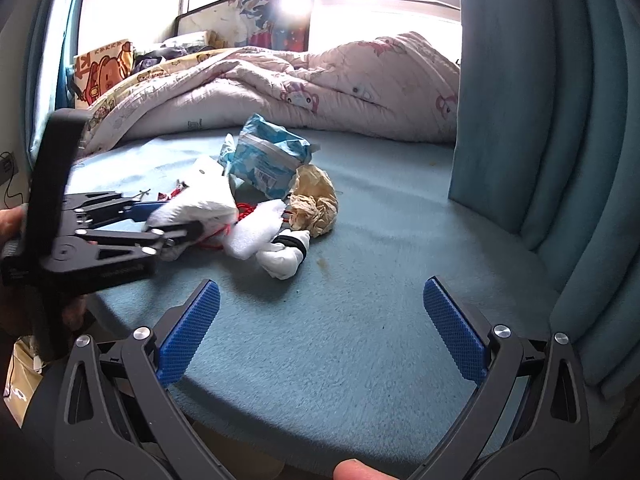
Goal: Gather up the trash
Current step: 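Grasp the white bubble-wrap pouch with the left tool while the right tool grasps white foam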
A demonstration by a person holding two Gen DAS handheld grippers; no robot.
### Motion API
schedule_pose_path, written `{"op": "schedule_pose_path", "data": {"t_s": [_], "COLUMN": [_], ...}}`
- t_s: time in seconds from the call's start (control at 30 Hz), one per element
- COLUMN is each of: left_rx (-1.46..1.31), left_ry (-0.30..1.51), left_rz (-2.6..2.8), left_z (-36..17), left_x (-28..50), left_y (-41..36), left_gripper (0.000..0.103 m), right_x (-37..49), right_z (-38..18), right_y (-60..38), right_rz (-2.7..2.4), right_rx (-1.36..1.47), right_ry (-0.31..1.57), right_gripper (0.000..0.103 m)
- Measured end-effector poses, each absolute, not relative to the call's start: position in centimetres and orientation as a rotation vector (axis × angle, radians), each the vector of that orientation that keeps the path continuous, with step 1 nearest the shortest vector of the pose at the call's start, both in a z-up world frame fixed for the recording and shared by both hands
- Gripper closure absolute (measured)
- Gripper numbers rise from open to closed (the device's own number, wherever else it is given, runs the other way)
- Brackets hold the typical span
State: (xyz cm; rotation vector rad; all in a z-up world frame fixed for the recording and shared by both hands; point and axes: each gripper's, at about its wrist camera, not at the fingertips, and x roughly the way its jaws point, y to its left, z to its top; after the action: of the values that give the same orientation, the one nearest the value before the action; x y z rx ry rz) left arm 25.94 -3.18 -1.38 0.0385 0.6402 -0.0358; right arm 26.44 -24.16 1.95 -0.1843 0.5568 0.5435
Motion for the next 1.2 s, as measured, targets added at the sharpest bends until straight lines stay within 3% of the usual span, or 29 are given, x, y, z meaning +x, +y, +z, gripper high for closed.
{"op": "schedule_pose_path", "data": {"t_s": [0.3, 0.5, 0.53, 0.6, 0.63, 0.67, 0.9, 1.2], "left_rx": [0.008, 0.001, 0.001, -0.003, -0.006, -0.009, -0.032, -0.035], "left_ry": [0.562, 0.585, 0.587, 0.592, 0.593, 0.594, 0.584, 0.569], "left_rz": [-0.053, -0.032, -0.030, -0.033, -0.034, -0.036, -0.048, -0.054], "left_z": [2.1, 1.3, 1.1, 0.6, 0.5, 0.3, -0.1, 0.5], "left_x": [19.4, 17.1, 16.9, 16.5, 16.3, 16.2, 15.6, 14.2], "left_y": [0.0, 3.0, 3.3, 3.9, 4.2, 4.3, 5.0, 4.1], "left_gripper": [0.064, 0.064, 0.064, 0.064, 0.064, 0.064, 0.064, 0.064], "right_x": [28.4, 30.2, 30.6, 31.3, 31.6, 31.6, 30.6, 27.7], "right_z": [2.2, 1.6, 1.4, 1.0, 0.7, 0.6, 2.3, 3.8], "right_y": [-20.8, -16.2, -15.8, -15.3, -15.2, -15.2, -15.7, -16.3], "right_rz": [0.548, 0.583, 0.572, 0.578, 0.584, 0.576, 0.610, 0.662], "right_rx": [-0.205, -0.260, -0.261, -0.240, -0.229, -0.227, -0.188, -0.227], "right_ry": [0.563, 0.612, 0.626, 0.668, 0.690, 0.691, 0.652, 0.642], "right_gripper": [0.005, 0.005, 0.011, 0.035, 0.056, 0.063, 0.088, 0.094]}}
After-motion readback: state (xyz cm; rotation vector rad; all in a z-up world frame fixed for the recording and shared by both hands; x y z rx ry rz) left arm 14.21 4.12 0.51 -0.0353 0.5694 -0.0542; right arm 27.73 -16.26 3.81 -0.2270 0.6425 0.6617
